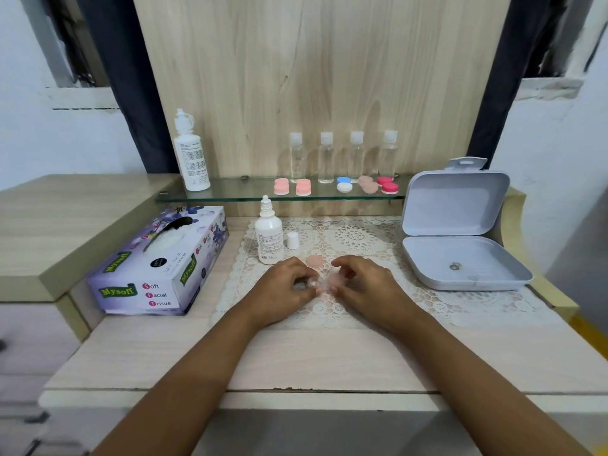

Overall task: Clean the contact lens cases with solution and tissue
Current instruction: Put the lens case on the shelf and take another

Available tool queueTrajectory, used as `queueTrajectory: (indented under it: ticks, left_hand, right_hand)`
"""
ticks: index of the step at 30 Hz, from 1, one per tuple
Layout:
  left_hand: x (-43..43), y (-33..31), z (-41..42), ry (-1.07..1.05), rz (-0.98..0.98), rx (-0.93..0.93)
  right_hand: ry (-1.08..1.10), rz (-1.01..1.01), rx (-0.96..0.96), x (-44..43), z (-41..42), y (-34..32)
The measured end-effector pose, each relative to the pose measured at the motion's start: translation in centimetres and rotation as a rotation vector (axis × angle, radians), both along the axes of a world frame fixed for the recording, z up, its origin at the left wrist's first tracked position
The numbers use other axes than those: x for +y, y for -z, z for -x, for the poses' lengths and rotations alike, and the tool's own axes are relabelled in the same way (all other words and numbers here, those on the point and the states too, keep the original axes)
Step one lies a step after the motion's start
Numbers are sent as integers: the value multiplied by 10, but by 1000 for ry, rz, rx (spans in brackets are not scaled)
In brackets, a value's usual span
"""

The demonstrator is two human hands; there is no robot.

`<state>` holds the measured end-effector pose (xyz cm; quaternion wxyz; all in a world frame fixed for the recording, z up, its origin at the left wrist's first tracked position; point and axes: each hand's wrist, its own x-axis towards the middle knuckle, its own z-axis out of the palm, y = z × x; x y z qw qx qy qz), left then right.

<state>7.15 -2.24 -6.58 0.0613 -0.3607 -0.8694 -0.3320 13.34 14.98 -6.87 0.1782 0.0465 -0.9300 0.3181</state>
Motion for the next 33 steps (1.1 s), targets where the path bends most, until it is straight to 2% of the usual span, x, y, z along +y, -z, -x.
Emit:
queueTrajectory:
  ticks: [5, 10, 16, 33]
  left_hand:
    - [1, 0, 0, -6, 3, -8]
    - [1, 0, 0, -6, 14, -1]
    - [0, 0, 0, -12, 3, -12]
    - [1, -1, 0, 0, 17, 1]
  right_hand:
    - [-27, 3, -2, 0, -2, 2]
    - [47, 23, -23, 0, 1, 0]
    - [-17, 16, -23, 0, -2, 0]
    - [-1, 26, 13, 1, 2, 2]
